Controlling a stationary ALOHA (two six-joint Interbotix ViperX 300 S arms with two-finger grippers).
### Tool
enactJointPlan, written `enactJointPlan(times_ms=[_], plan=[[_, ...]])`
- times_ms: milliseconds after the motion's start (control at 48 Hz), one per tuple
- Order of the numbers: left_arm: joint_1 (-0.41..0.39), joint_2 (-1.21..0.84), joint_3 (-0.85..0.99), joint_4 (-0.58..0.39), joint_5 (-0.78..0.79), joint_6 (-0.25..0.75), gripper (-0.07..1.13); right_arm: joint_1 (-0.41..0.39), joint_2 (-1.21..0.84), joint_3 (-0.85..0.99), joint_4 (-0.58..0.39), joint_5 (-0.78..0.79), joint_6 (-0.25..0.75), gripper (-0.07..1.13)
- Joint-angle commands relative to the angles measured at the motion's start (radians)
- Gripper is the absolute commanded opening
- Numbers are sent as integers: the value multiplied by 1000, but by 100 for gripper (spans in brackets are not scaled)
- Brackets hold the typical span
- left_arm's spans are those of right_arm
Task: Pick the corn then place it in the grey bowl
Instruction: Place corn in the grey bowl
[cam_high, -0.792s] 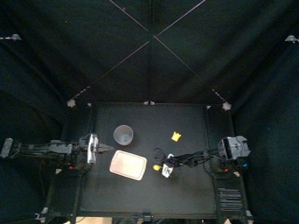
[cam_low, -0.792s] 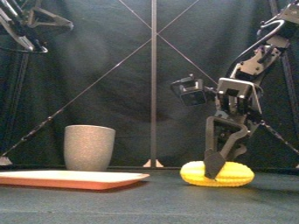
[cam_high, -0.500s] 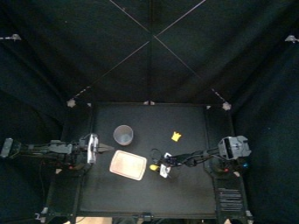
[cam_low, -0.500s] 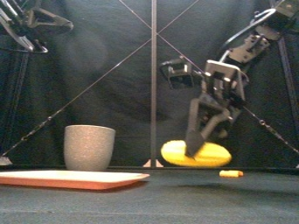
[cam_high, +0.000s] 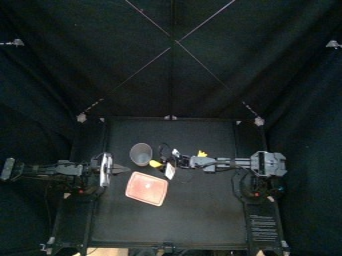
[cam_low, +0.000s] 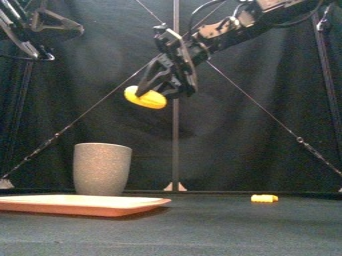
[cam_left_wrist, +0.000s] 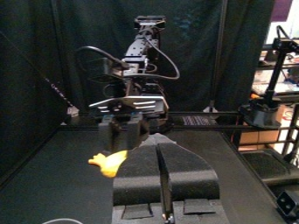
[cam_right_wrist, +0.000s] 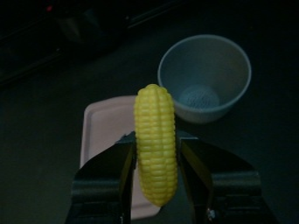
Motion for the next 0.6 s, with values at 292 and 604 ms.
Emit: enactJointPlan(times_ms=[292, 604], plan=[[0, 0, -15, 0, -3, 0, -4, -84, 287, -431, -6, 63, 0, 50], [0, 0, -15, 2, -3, 2, -4, -87, 337, -494, -77, 192, 6, 67]])
